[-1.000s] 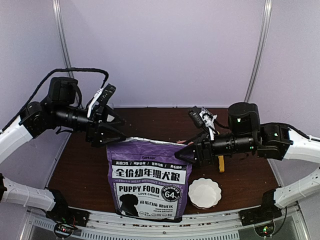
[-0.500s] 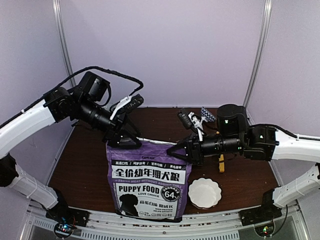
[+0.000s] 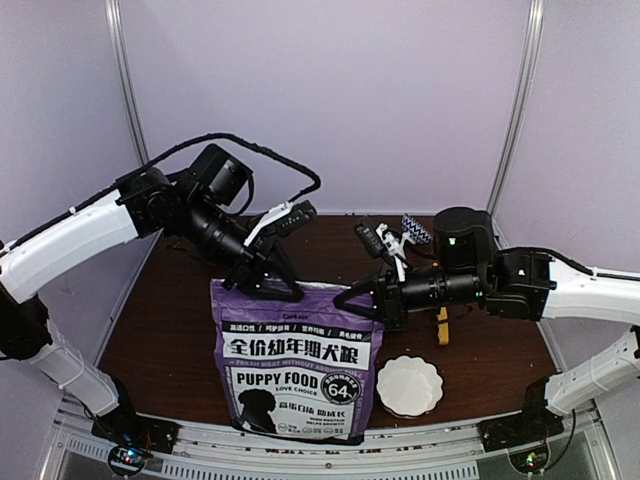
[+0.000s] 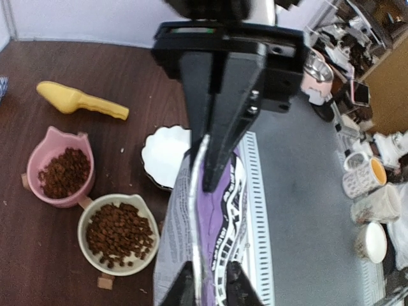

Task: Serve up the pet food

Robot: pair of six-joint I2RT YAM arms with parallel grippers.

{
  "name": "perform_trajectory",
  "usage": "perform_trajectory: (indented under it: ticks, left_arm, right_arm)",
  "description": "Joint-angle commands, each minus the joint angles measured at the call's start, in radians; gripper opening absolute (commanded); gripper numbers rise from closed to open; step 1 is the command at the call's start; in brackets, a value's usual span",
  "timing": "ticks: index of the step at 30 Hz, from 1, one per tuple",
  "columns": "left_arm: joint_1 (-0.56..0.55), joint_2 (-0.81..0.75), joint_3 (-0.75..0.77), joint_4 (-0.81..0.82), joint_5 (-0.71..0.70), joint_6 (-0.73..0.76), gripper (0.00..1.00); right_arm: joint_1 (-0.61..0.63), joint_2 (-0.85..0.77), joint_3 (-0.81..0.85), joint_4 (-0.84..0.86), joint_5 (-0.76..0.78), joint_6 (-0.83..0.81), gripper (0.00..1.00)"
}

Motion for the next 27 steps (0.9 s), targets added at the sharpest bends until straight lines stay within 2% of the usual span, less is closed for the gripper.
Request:
perform_trajectory:
  ticks: [1,2,7,8,10,13,14,18,19,24,27]
  left_arm:
    - [-0.008,0.011,0.039,-0.003,0.027,0.013,0.03]
    - [-0.01,0.012,0.038,-0.004,0.027,0.013,0.0]
    - [-0.019,0.024,0.046,-0.004,0.039,0.013,0.01]
    - [-0.023,0.037,0.053,-0.003,0.043,0.008,0.11]
    - [-0.036,0.06,0.068,-0.003,0.039,0.007,0.23]
    - [-0.051,0.092,0.092,-0.003,0.024,0.008,0.27]
    - [-0.053,0.1,0.101,-0.003,0.023,0.007,0.26]
    - [-0.055,0.11,0.11,-0.003,0.018,0.008,0.02]
    - [-0.054,0.108,0.108,-0.004,0.011,0.011,0.0]
    - [-0.052,0.077,0.095,-0.057,-0.09,0.04,0.0]
    - [-0.036,0.055,0.075,-0.112,-0.138,0.057,0.08]
  right_arm:
    - [-0.008,-0.008,0.016,0.072,-0.013,-0.001,0.0]
    - [-0.009,-0.01,0.015,0.073,-0.012,0.0,0.0]
    - [-0.008,-0.016,0.02,0.079,-0.022,0.001,0.0]
    - [-0.009,-0.016,0.021,0.08,-0.023,0.001,0.0]
    - [-0.009,-0.016,0.022,0.087,-0.026,0.001,0.0]
    - [-0.009,-0.015,0.018,0.105,-0.028,0.003,0.0]
    - [-0.009,-0.015,0.018,0.109,-0.03,0.006,0.0]
    - [-0.009,-0.021,0.01,0.116,-0.02,0.006,0.0]
    - [-0.01,-0.024,0.007,0.116,-0.016,0.006,0.0]
    - [-0.018,-0.062,-0.012,0.11,0.015,0.005,0.0]
    - [-0.029,-0.087,-0.019,0.101,0.028,0.002,0.0]
